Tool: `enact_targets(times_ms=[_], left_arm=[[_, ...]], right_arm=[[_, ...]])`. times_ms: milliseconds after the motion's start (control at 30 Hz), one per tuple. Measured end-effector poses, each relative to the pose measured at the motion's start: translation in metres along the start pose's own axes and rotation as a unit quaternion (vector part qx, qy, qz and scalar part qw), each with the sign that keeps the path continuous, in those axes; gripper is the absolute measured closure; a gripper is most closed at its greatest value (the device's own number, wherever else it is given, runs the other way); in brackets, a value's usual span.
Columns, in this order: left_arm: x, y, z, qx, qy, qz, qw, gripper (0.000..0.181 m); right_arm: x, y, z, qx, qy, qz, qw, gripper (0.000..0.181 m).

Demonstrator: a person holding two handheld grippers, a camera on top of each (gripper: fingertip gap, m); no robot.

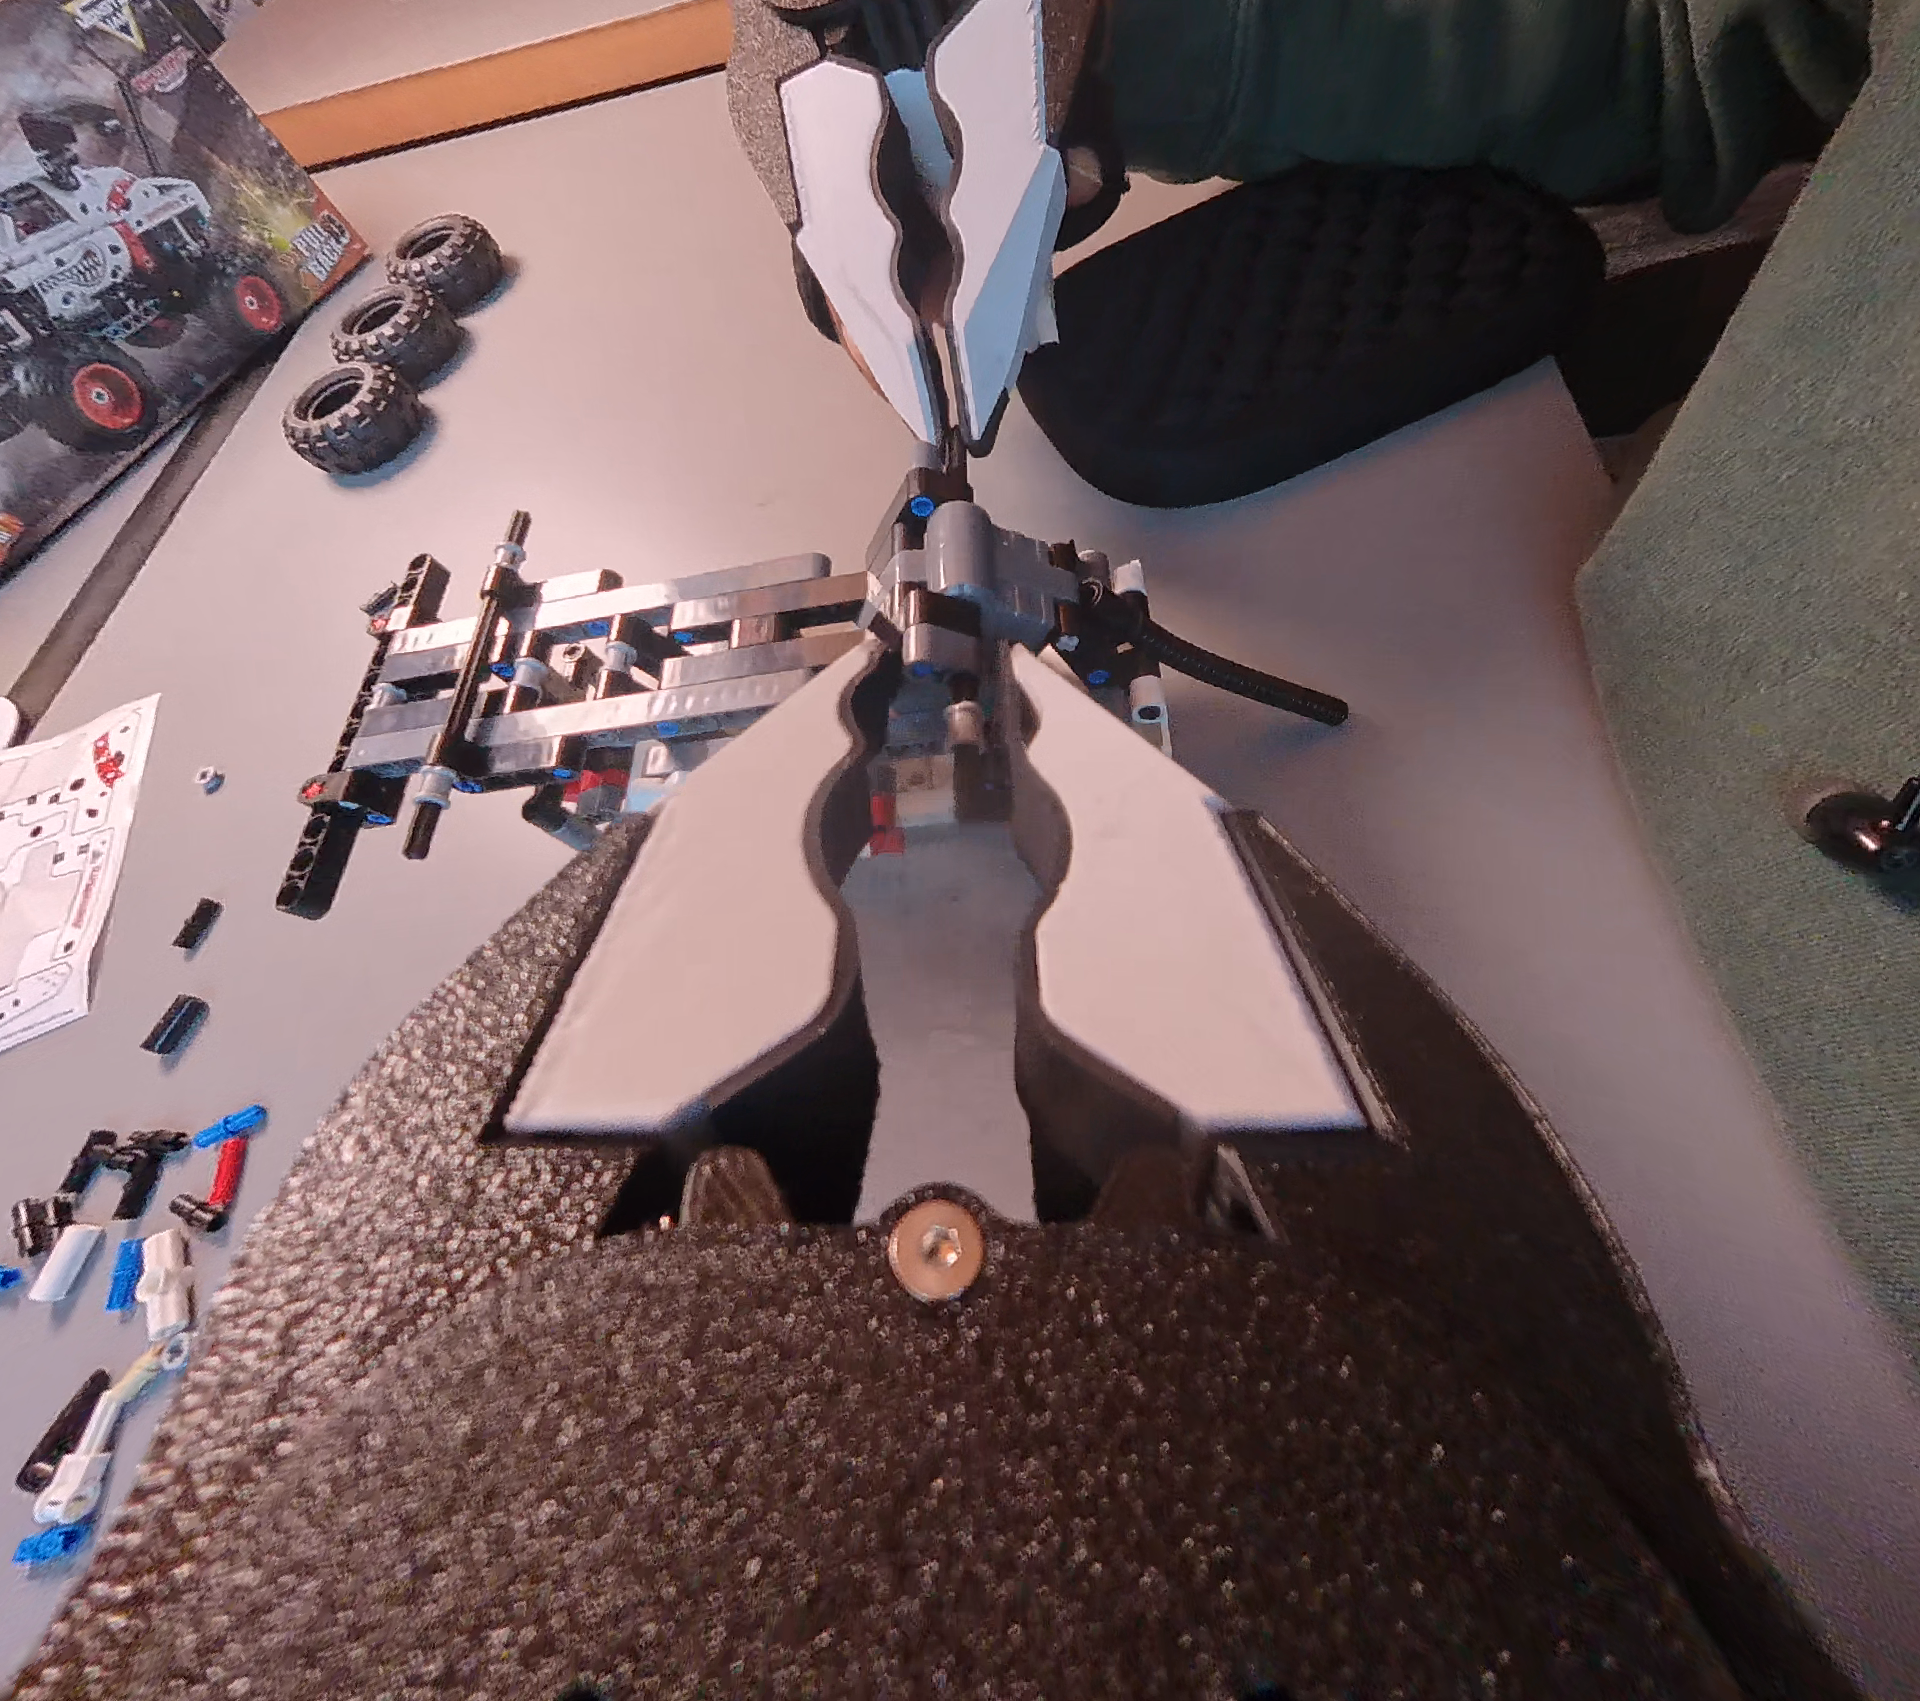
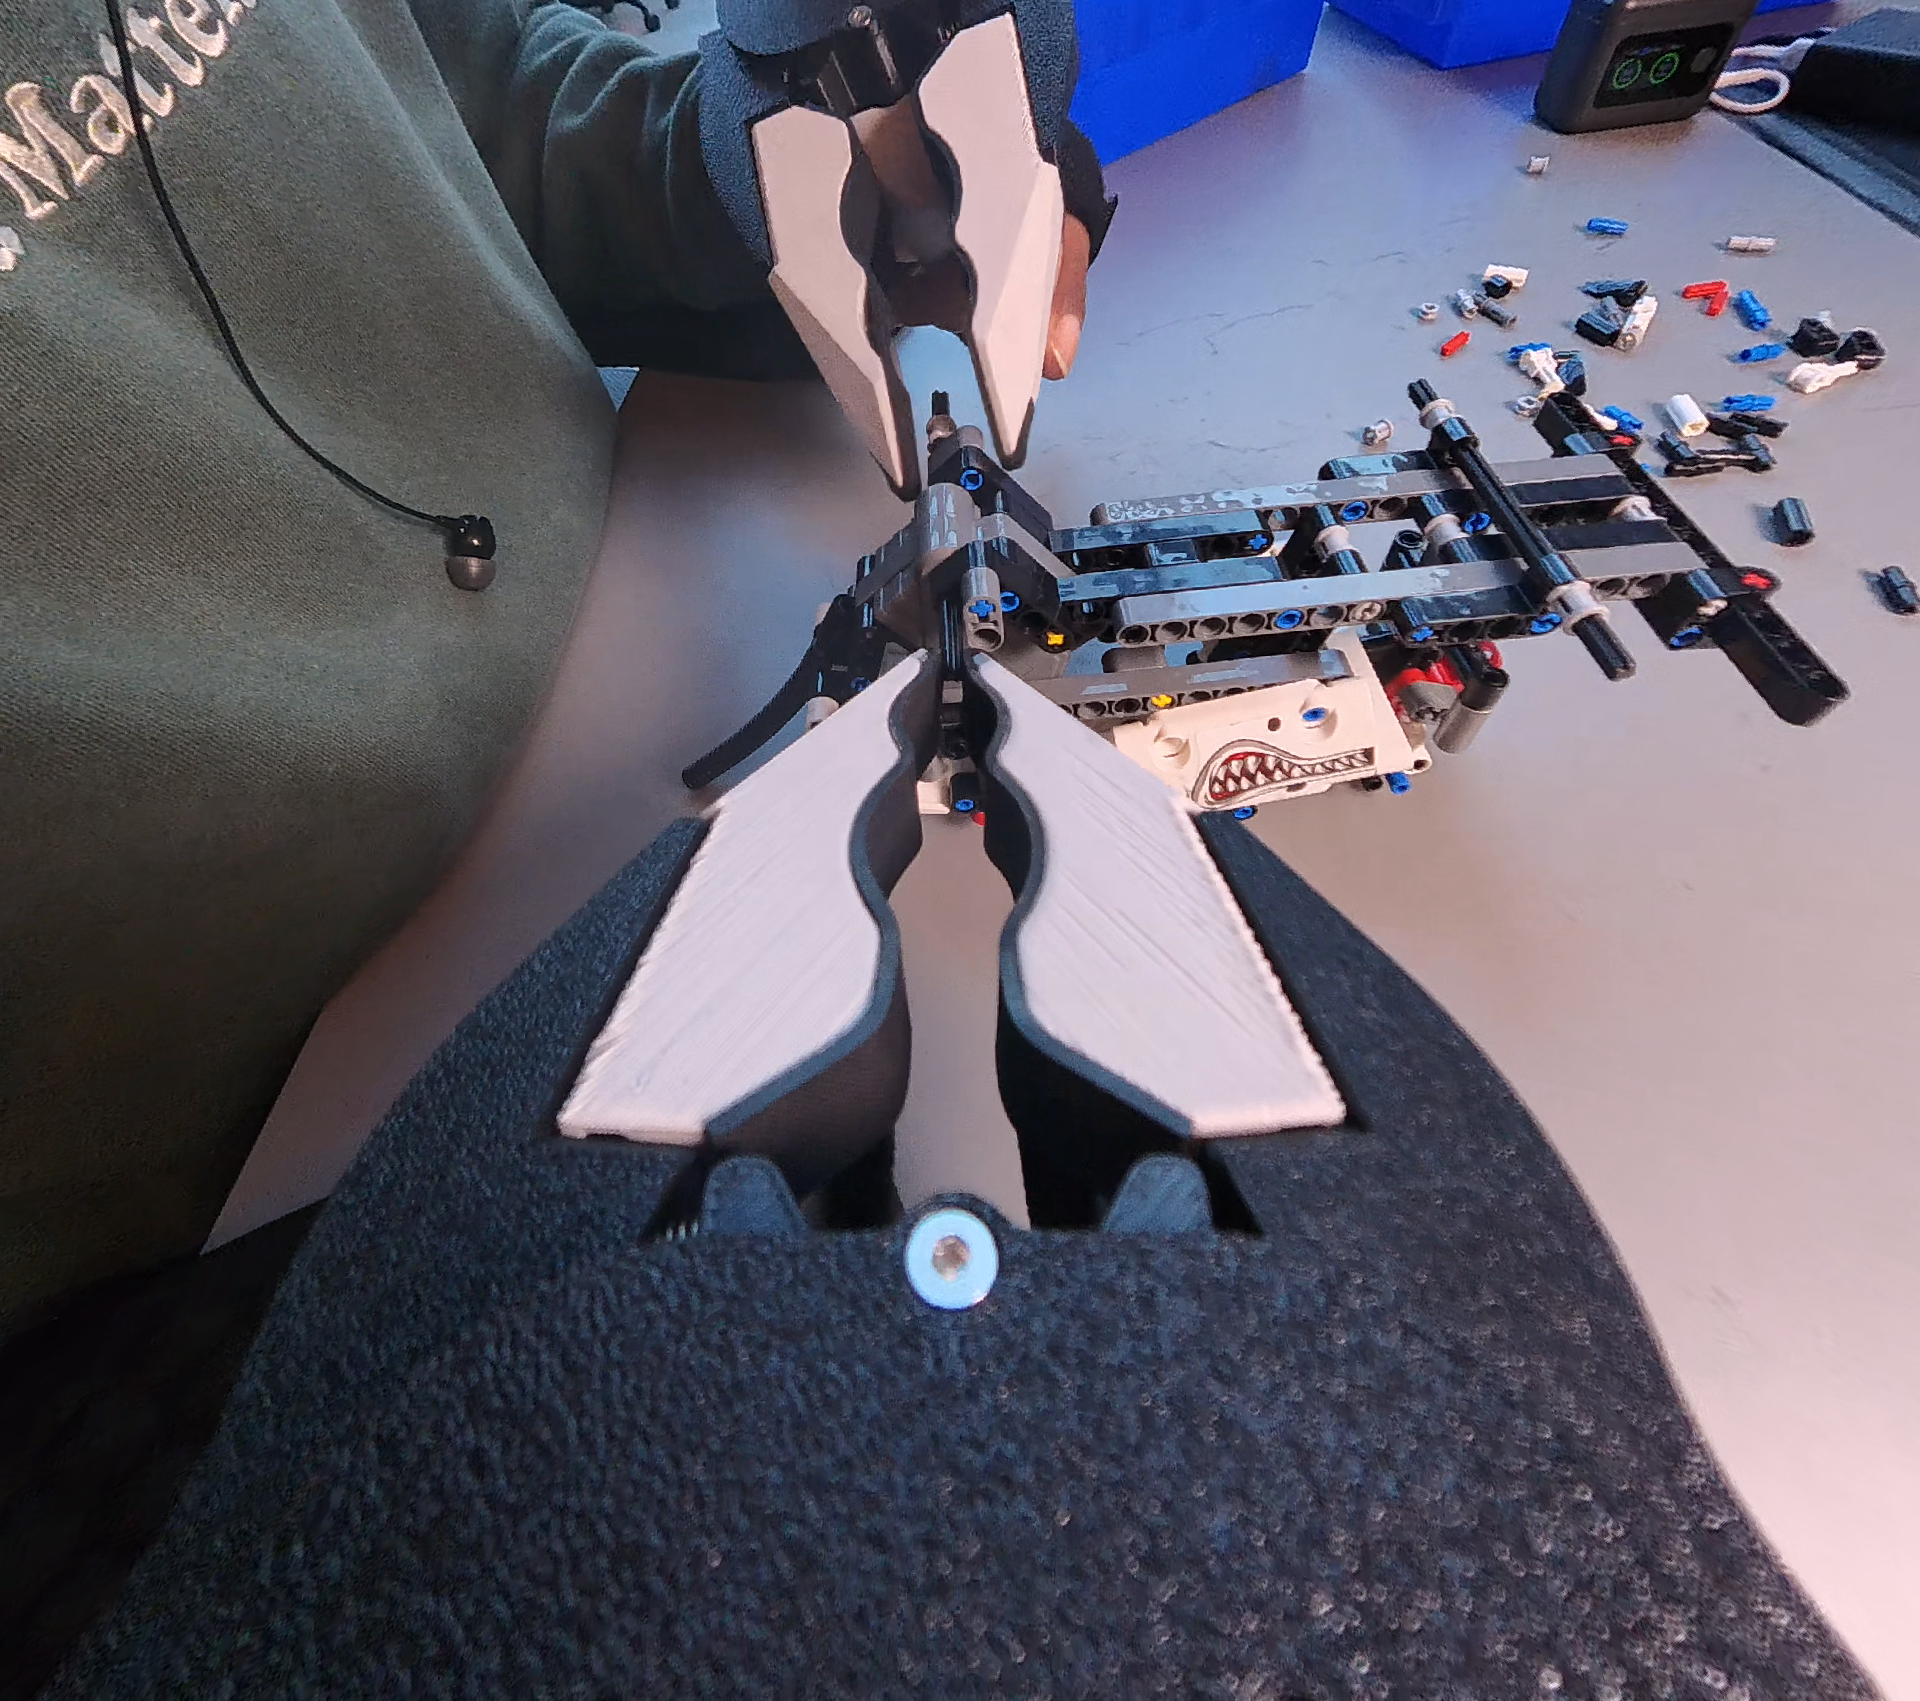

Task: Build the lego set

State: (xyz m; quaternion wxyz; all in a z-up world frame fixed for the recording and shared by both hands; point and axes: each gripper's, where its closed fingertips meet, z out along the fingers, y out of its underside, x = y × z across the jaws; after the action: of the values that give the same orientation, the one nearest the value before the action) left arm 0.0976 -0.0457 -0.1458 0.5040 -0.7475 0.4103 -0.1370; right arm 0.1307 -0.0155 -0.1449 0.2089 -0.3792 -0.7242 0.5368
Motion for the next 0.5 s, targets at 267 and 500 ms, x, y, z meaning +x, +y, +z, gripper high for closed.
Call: enact_targets(times_ms=[267,500], left_arm=[[-0.0016,0.0019,0.0001,-0.004,-0.008,0.015,1.0,0.167],[-0.0014,0.0022,-0.0002,-0.005,-0.01,0.018,1.0,0.168]], right_arm=[[-0.0008,0.0002,-0.0002,0.001,-0.004,0.001,1.0,0.178],[-0.0011,0.0008,-0.0016,-0.001,-0.004,0.001,1.0,0.178]])
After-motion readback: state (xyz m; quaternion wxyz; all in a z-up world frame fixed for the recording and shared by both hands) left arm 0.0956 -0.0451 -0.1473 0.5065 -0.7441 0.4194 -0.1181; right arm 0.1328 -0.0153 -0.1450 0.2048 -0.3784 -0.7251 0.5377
